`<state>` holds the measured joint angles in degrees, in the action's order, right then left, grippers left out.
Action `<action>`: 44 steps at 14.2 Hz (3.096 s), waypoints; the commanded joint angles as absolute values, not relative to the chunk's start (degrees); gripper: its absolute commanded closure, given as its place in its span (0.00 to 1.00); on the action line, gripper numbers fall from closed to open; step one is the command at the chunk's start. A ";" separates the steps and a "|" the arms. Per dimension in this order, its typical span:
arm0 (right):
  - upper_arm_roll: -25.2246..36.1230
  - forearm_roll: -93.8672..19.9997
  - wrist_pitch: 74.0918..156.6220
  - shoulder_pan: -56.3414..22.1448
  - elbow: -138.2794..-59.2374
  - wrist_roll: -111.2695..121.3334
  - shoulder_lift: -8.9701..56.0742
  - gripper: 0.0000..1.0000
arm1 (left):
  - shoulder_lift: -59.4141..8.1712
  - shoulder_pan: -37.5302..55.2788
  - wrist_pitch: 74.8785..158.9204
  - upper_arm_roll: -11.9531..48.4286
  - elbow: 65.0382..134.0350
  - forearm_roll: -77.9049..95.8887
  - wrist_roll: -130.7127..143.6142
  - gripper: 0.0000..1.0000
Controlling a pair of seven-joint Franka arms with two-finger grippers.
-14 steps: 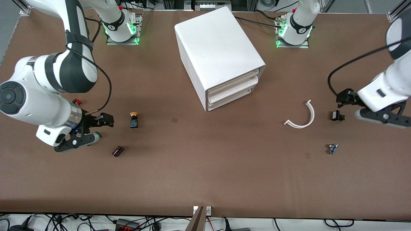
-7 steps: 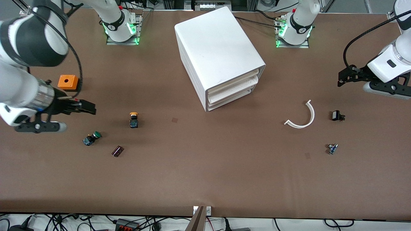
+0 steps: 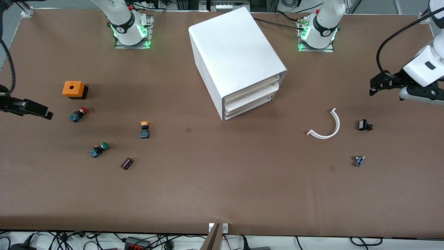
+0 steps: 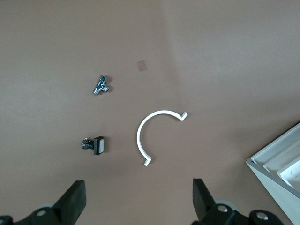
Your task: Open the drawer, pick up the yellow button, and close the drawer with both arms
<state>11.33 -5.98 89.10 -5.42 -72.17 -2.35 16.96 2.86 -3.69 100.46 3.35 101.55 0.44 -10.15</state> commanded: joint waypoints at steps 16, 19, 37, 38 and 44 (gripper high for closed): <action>2.81 1.32 97.47 0.53 -95.19 1.05 0.70 0.00 | 2.11 -2.81 97.21 4.57 98.44 -0.88 -10.90 0.00; 2.72 1.23 97.91 0.35 -94.66 1.67 0.79 0.00 | 2.11 -2.81 97.21 4.57 98.44 -0.88 -10.90 0.00; 2.64 0.35 97.56 -0.35 -95.98 1.76 1.23 0.00 | 2.11 -2.81 97.21 4.57 98.44 -0.88 -11.34 0.00; 2.64 0.44 97.82 -0.35 -95.98 1.76 1.40 0.00 | 2.11 -2.81 97.12 4.57 98.44 -0.88 -11.42 0.00; 2.64 0.44 98.53 -0.62 -95.98 1.85 1.67 0.00 | 2.11 -2.81 97.03 4.57 98.44 -0.88 -11.51 0.00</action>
<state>3.03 0.52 97.61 -0.84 -94.75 0.93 2.56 2.71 -2.72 98.53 4.31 100.12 0.30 -10.50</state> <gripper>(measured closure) 0.000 0.000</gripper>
